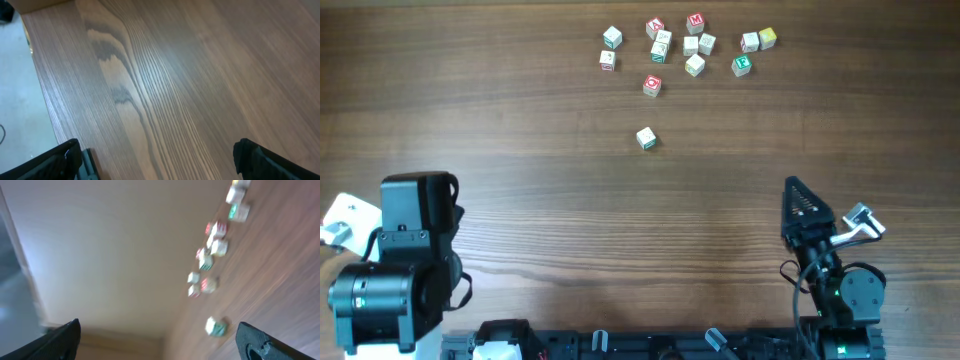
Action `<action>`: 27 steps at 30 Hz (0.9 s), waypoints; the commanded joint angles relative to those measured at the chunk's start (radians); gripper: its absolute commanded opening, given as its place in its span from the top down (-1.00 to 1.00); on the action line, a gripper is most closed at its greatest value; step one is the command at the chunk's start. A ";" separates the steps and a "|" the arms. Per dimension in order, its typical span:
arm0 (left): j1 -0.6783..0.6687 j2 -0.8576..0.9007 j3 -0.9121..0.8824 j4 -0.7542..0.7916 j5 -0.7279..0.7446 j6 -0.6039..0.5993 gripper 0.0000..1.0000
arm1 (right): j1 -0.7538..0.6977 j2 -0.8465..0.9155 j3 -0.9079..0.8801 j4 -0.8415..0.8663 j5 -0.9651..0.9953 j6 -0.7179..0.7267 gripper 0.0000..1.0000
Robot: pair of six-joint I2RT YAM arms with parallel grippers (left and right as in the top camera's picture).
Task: Form a horizontal line
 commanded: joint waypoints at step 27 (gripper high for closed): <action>0.007 0.001 -0.005 -0.001 0.023 -0.021 -1.00 | -0.003 0.516 0.324 -0.090 -0.315 -0.530 -0.99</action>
